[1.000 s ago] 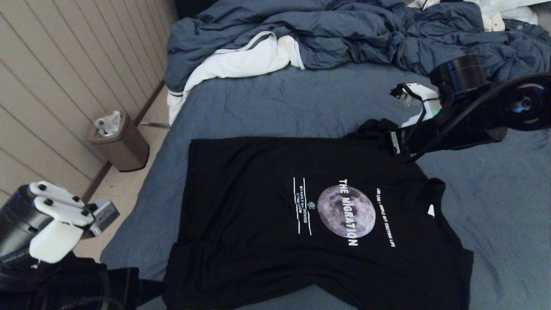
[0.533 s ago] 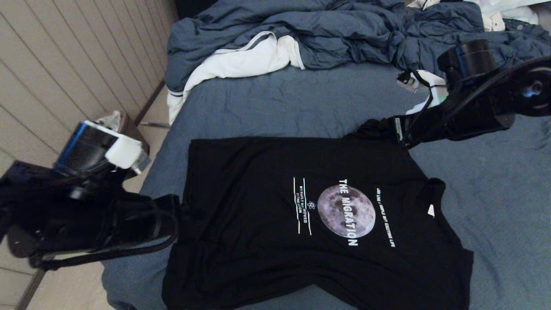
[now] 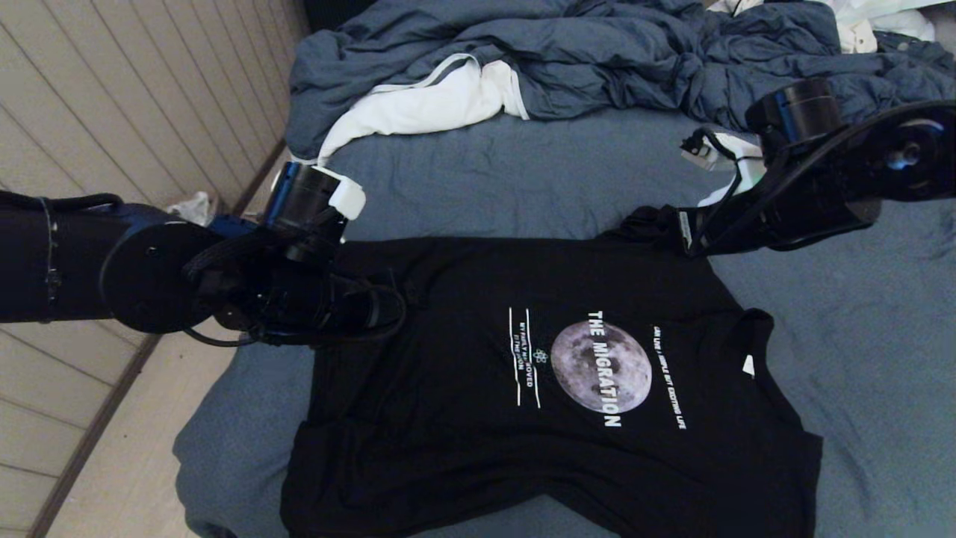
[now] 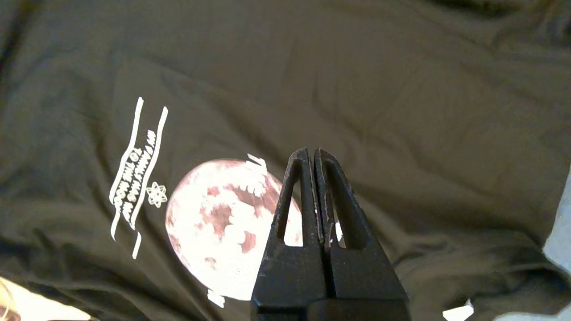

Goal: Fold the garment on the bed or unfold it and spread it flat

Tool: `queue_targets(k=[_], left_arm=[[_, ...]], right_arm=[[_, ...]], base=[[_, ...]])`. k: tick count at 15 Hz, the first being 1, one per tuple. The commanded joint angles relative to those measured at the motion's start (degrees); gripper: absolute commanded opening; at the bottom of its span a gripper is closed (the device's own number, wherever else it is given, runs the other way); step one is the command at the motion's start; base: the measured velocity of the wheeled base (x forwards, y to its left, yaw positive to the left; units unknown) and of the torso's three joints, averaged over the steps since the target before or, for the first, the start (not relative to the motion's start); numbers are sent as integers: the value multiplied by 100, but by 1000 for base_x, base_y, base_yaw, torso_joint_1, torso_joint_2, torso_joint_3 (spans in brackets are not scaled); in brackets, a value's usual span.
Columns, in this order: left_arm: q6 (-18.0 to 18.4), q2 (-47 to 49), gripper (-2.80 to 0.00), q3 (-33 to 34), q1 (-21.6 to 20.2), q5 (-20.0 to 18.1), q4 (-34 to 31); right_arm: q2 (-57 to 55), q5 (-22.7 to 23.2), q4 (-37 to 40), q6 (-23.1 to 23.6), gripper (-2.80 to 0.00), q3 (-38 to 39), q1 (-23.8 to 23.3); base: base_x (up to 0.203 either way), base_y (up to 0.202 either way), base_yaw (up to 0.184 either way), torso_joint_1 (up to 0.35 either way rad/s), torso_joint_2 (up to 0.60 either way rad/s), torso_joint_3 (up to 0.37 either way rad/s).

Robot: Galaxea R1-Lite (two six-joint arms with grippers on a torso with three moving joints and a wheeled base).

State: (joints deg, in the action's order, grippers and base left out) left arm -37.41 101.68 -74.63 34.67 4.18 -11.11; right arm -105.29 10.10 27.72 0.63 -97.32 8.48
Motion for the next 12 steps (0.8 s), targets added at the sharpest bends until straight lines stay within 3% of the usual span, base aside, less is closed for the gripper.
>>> queue_targets(k=[1,2,3,9,12], left_arm=[[15,-220,0,-46,-9,8,-110],[48,-493,0,39,-53,12,-221],[68,-761,-280,174,-111,16,-304],[597,-2908,-280,1398,-501,141,-468],[819,-4057,-280,1884,-979,341,-944]], right_arm=[[330,13,18,3,-280,123,-54],[578,32,16,0,-280,261,-90],[789,52,14,-2,-280,406,-102],[1997,49,-7,-8,-280,1813,-136],[3044,51,-1,31,-280,2614,-447]], base=[[0,0,0,0,0,0],[0,0,0,0,0,0],[0,0,0,0,0,0],[0,0,0,0,0,0],[0,0,0,0,0,0]])
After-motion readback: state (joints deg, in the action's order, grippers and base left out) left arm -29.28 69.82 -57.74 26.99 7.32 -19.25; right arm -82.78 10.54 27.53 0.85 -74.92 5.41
